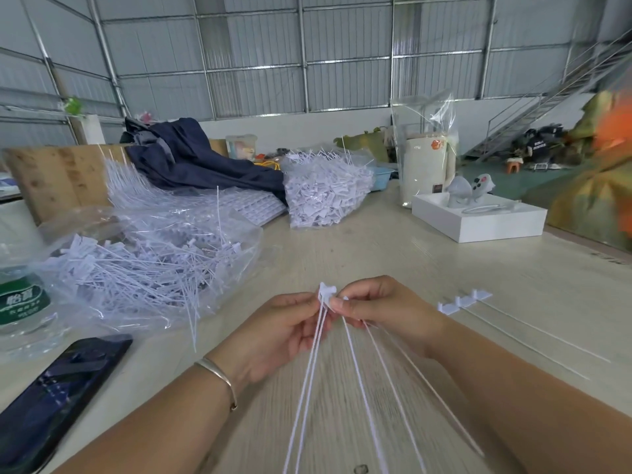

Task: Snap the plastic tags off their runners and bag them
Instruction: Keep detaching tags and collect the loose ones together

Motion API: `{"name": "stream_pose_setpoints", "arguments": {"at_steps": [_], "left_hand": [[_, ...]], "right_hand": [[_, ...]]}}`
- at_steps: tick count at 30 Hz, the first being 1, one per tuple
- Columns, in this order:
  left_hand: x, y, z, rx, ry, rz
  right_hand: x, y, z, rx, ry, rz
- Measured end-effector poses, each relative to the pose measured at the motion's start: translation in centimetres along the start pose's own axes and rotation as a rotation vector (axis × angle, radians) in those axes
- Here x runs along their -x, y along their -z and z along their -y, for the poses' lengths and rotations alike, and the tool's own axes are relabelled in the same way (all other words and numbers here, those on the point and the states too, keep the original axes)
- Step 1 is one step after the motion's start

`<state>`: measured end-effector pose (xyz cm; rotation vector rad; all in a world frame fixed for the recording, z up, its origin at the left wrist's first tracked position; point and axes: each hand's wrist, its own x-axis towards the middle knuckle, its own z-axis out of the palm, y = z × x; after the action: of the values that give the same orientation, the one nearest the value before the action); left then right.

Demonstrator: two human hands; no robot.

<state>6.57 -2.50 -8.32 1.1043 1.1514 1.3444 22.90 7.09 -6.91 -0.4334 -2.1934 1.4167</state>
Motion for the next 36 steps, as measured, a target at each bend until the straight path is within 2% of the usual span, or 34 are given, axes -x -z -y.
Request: {"name": "stream_pose_setpoints", "arguments": {"at_steps": [3,6,10,14,18,25,36], "left_hand": [[0.1,0.2,-0.4,0.065,0.003,0.021],[0.1,0.6,-0.7,0.116,0.026,0.034],[-0.1,1.1,-0.9,0.164,0.076,-0.053],[-0.2,1.5,-0.8,0.193,0.11,-0.154],[-0.1,1.2,-0.9,0.216,0.15,-0.124],[-0.3,1.6,-0.6,0.166,0.09,-0.19],[-0.5,1.9,-0.3,-0.001,0.062,-0.272]], "right_hand": [[-0.1,-0.4,0.4,-0.018,0.018,-0.011],[-0.2,-0.3,0.6,-0.011,0.037,-0.101],[-0.3,0.5,0.0,0.028,0.049,-0.225],[-0.3,0.6,-0.5,0.1,0.063,-0.265],[-0.3,0.6,-0.6,0.104,0.095,-0.311],[-0.5,0.6,-0.8,-0.025,0.132,-0.35],[-0.4,0.8,-0.8,0.019,0.03,-0.275]]}}
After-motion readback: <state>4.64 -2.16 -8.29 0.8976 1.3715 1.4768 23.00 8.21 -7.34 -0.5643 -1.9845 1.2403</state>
